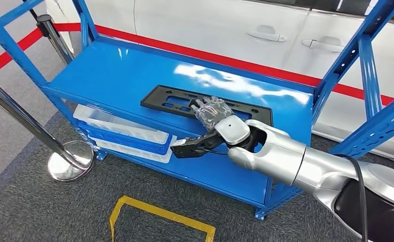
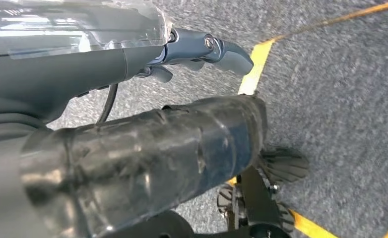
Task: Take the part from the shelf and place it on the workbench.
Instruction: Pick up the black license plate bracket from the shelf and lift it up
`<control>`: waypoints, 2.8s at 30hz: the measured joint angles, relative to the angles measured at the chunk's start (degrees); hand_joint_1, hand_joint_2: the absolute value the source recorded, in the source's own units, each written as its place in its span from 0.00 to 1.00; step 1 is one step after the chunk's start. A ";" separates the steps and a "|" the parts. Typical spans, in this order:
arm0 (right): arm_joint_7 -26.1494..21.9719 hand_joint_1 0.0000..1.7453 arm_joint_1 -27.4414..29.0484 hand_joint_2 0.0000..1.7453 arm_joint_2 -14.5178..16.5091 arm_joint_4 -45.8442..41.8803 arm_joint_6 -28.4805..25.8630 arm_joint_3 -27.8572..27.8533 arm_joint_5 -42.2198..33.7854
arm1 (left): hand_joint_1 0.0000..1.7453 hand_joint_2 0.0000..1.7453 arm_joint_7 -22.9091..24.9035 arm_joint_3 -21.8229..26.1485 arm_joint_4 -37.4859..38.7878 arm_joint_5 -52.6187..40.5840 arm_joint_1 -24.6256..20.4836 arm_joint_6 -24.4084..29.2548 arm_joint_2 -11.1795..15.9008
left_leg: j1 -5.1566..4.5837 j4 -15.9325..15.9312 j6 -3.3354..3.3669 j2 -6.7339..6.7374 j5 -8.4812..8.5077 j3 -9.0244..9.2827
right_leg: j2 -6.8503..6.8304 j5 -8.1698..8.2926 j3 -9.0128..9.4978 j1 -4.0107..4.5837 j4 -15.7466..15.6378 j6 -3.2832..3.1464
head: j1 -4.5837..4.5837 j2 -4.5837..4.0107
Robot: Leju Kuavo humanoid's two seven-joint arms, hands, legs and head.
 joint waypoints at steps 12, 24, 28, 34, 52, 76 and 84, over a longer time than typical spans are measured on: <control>0.05 0.00 0.49 0.00 -0.32 0.26 0.00 -0.28 0.62 | 0.00 0.00 -0.41 0.00 0.00 -0.04 -0.10 -0.11 -0.09 | 0.03 -0.33 -0.67 -0.15 -0.94 1.16 | 0.02 2.71 -1.14 -0.35 -1.31 0.24 | 0.00 0.00; -0.64 0.00 1.15 0.00 -0.28 0.48 -0.29 -0.57 0.51 | 0.00 0.00 -0.26 0.00 0.00 -0.04 0.03 -0.09 -0.08 | -0.08 5.42 -1.15 0.08 -1.43 -2.19 | 0.15 2.43 0.04 -0.15 -2.02 -1.47 | -0.22 0.00; -0.91 0.00 1.17 0.00 -0.23 0.60 -0.45 -0.66 0.46 | 0.00 0.00 -0.26 0.00 0.00 -0.03 -0.15 -0.12 0.04 | -0.52 0.00 -0.38 -0.05 -0.35 0.23 | 0.16 2.17 -0.30 0.03 -1.64 -0.60 | -0.19 0.00; -1.16 0.00 1.46 0.00 -0.23 0.89 -0.50 -0.75 0.46 | 0.00 0.00 -0.26 0.00 0.00 -0.02 -0.12 -0.23 -0.03 | 0.11 -0.85 0.67 0.14 0.04 0.88 | 0.01 -3.97 -5.85 -0.60 10.09 1.16 | 0.08 0.00; -1.24 0.00 3.21 0.00 -0.32 1.85 -1.13 -0.80 0.45 | 0.00 0.00 -0.34 -0.02 0.00 -0.21 -0.03 -0.17 0.10 | 0.25 14.38 -1.94 0.07 -5.87 -6.54 | 0.10 2.30 -0.29 -0.71 -1.76 -1.47 | -0.26 0.00; -1.30 0.00 3.80 0.00 -0.61 2.28 -1.26 -1.21 0.49 | 0.00 0.00 -0.26 -0.02 0.00 -0.20 -0.09 -0.18 0.16 | 0.01 0.88 -1.35 -0.05 -1.33 0.10 | 0.09 2.67 -0.62 -0.71 -1.92 -0.79 | -0.02 0.00; -1.67 0.00 4.36 0.00 -0.60 2.49 -1.34 -1.24 0.50 | 0.00 0.00 -0.26 -0.02 0.00 -0.20 -0.04 -0.12 0.21 | 0.05 9.22 -1.75 0.07 -3.29 -3.67 | 0.04 2.63 -0.28 -0.66 -1.89 -1.45 | -0.18 0.00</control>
